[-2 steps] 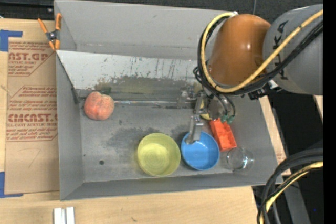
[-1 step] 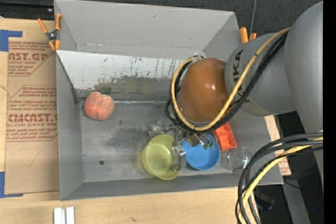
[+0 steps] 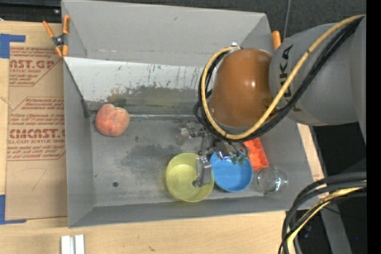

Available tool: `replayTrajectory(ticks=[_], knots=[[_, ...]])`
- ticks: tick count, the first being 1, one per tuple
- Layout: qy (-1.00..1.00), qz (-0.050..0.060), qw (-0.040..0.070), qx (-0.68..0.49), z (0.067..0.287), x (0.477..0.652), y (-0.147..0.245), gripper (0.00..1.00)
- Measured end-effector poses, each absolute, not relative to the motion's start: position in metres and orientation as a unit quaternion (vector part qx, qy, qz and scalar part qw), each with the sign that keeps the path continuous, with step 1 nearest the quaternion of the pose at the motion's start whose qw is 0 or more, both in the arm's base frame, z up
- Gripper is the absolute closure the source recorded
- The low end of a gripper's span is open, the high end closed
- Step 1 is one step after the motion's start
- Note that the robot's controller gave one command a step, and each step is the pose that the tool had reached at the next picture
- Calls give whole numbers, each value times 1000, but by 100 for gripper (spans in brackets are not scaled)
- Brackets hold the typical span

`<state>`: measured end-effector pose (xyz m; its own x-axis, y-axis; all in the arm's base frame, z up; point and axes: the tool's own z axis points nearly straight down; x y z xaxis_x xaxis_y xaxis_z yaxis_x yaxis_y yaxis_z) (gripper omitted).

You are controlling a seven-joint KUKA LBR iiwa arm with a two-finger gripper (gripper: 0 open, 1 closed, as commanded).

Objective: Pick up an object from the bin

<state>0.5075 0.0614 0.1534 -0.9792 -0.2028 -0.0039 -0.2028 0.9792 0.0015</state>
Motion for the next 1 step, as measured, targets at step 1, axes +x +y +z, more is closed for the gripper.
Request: replayTrajectory(ticks=[1], knots=[[923, 3, -3, -384, 98, 488, 103, 0]])
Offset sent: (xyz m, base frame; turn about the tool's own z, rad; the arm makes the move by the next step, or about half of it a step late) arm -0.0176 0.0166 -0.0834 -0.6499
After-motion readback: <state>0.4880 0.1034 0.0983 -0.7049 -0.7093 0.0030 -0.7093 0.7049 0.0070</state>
